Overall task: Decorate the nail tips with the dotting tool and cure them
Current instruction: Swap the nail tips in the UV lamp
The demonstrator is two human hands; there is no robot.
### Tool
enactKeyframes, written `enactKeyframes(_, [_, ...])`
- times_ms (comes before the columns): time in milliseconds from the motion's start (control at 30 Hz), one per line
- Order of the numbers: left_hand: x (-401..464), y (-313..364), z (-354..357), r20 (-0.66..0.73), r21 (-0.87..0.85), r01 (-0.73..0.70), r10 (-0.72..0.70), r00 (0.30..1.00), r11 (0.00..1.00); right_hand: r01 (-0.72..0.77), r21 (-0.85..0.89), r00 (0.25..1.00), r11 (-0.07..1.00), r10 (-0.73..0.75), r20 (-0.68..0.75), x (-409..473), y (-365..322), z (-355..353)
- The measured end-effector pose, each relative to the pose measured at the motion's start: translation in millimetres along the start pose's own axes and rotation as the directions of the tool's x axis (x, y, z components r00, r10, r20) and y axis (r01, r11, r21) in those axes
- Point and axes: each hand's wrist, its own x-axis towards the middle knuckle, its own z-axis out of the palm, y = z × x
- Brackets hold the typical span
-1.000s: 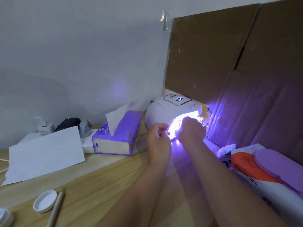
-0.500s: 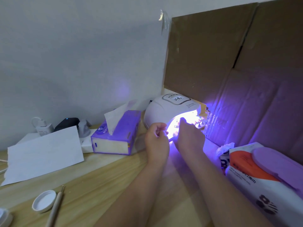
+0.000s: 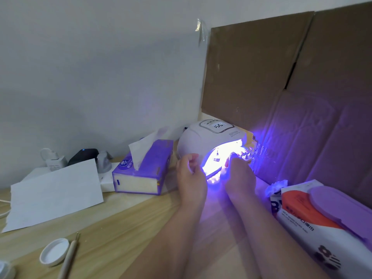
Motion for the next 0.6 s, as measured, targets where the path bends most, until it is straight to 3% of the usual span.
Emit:
enactKeyframes(100, [1,1,0,-0.009,0.015,0.009,-0.009,1.000,1.000,0.056,0.097,0.986,0.994,-0.039,-0.163,-2,-8,-10])
enactKeyframes(200, [0,3,-1,-0.004,0.030,0.009,-0.009,1.000,0.999,0.149,0.253,0.927,0.956,-0.046,-0.373,6,-24,-30])
enactKeyframes(267, [-1,4,-1,0.010,0.043,0.011,-0.011,1.000,0.999,0.215,0.321,0.906,0.922,-0.066,-0.418,18,-37,-43])
enactKeyframes(333, [-1,5,0,0.018,0.050,0.022,-0.023,1.000,0.999,0.227,0.250,0.941,0.941,-0.146,-0.305,37,-48,-50])
enactKeyframes(400, [-1,4,0,0.016,0.058,0.021,-0.022,1.000,0.998,0.187,0.142,0.982,0.972,-0.182,-0.048,59,-53,-54])
enactKeyframes(467, [0,2,0,0.012,0.066,0.012,-0.012,1.000,0.998,0.162,0.058,0.975,0.985,-0.169,0.144,73,-56,-55])
enactKeyframes(600, [1,-1,0,0.009,0.081,0.016,-0.017,1.000,0.997,0.287,-0.203,0.923,0.936,-0.213,0.320,80,-58,-55])
